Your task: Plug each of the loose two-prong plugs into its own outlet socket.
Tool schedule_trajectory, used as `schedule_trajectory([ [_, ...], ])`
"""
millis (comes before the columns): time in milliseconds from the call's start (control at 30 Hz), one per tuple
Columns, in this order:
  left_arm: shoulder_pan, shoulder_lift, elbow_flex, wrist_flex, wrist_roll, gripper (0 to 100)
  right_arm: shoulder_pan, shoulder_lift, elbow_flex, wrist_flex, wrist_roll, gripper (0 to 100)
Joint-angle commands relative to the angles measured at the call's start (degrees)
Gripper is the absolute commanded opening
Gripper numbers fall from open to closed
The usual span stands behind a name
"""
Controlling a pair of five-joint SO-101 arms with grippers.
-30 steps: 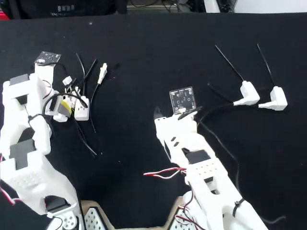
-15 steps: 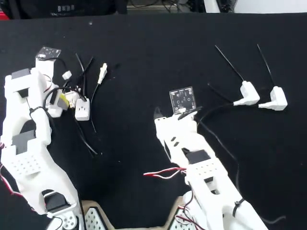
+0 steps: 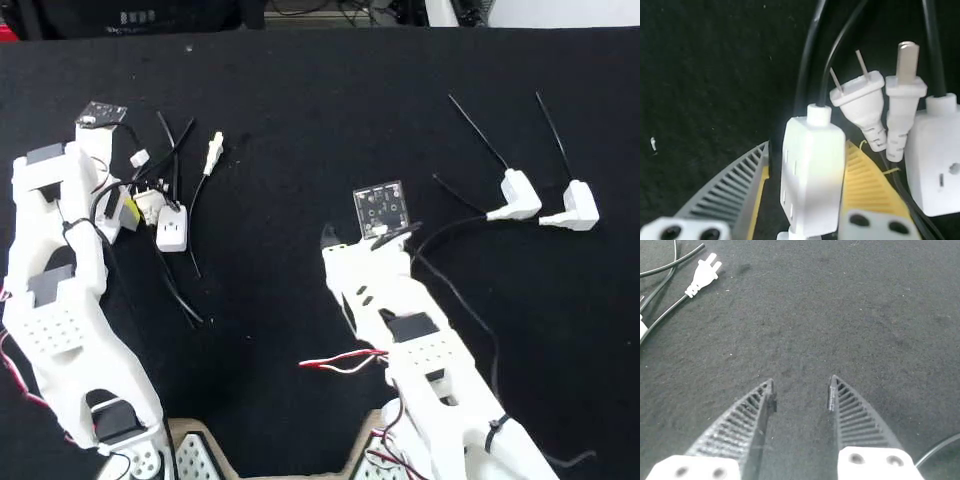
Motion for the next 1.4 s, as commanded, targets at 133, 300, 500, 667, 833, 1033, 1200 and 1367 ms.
schedule_trajectory([
  [133, -1.63, -1.93, -3.38, 2.02, -0.09, 15, -0.97, -1.63, -0.48, -1.58, 0.09, 16.4],
  [300, -2.15, -6.24, -5.23, 7.56, -0.09, 7, -0.97, -1.63, -0.48, -1.58, 0.09, 16.5],
  [500, -1.54, -13.98, -5.85, 15.65, -0.09, 3, -0.88, -1.8, -0.48, -1.58, 0.09, 16.4],
  [667, -1.36, -20.92, -5.32, 19.43, 0.0, 3, 2.29, -1.98, -0.57, -1.58, 0.09, 16.3],
  [833, 0.75, -27.6, -5.67, 27.87, 0.44, 3, 5.98, -1.98, -1.27, -1.32, 0.09, 16.2],
  [1033, 11.12, -34.81, -5.14, 37.98, 11.52, 3, 7.82, -1.98, -1.54, -1.32, 0.0, 16.2],
  [1200, 25.01, -34.73, 2.68, 35.6, 18.55, 3, 7.91, -1.98, -1.54, -1.32, 0.0, 16.2],
  [1367, 36.62, -32.35, 17.01, 22.86, 19.43, 3, 7.91, -1.98, -1.45, -1.32, 0.0, 16.2],
])
